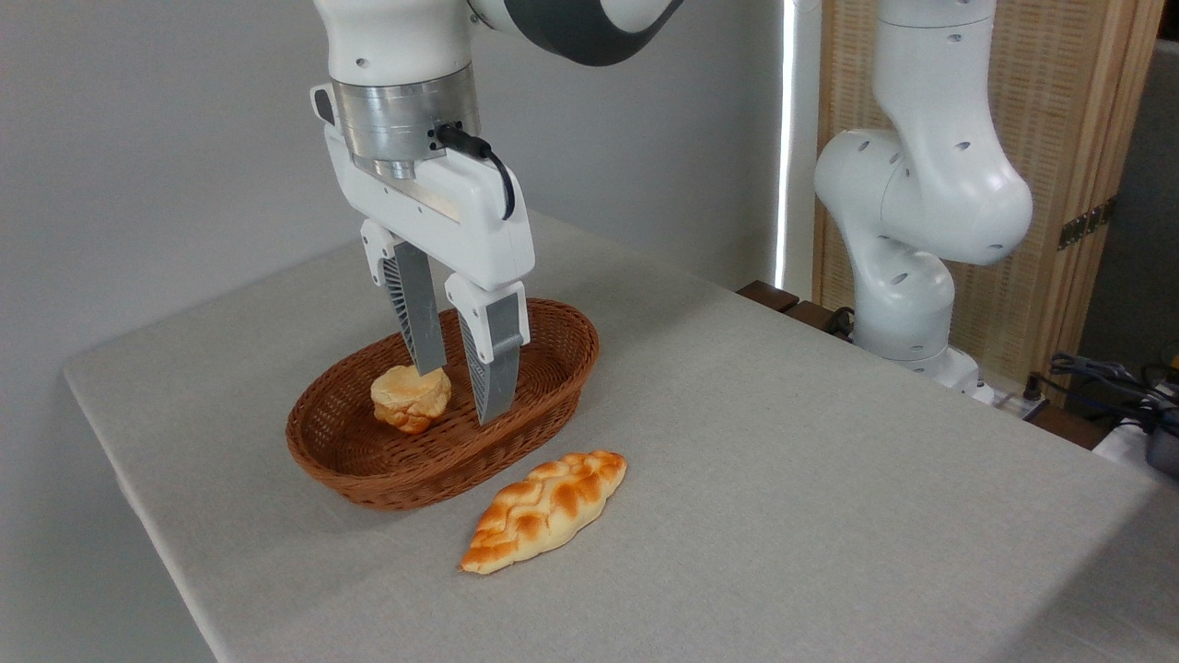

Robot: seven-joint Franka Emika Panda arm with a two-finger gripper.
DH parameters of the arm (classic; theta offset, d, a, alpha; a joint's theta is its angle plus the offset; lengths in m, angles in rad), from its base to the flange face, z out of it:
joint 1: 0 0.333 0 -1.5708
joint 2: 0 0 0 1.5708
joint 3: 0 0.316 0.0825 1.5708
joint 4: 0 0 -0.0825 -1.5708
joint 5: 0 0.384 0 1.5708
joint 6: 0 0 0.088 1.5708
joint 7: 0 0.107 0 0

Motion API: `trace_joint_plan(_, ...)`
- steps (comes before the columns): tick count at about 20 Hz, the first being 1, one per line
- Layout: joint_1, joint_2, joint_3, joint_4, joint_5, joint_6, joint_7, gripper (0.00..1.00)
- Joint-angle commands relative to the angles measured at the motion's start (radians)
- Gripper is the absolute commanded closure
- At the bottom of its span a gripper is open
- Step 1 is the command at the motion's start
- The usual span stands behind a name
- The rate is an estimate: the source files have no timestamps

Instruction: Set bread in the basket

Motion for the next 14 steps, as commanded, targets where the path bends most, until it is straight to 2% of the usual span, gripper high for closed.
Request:
trace_joint_plan(1, 0.009, 0.000, 0.032, 0.016, 0.007, -0.097, 0.032, 0.00)
trace_joint_plan(4, 0.015, 0.000, 0.028, 0.016, 0.006, -0.096, 0.032, 0.00)
trace_joint_plan(8, 0.083, 0.000, -0.035, 0.016, 0.004, -0.096, 0.032, 0.00)
trace_joint_plan(14, 0.083, 0.000, -0.034, 0.016, 0.004, -0.096, 0.032, 0.00)
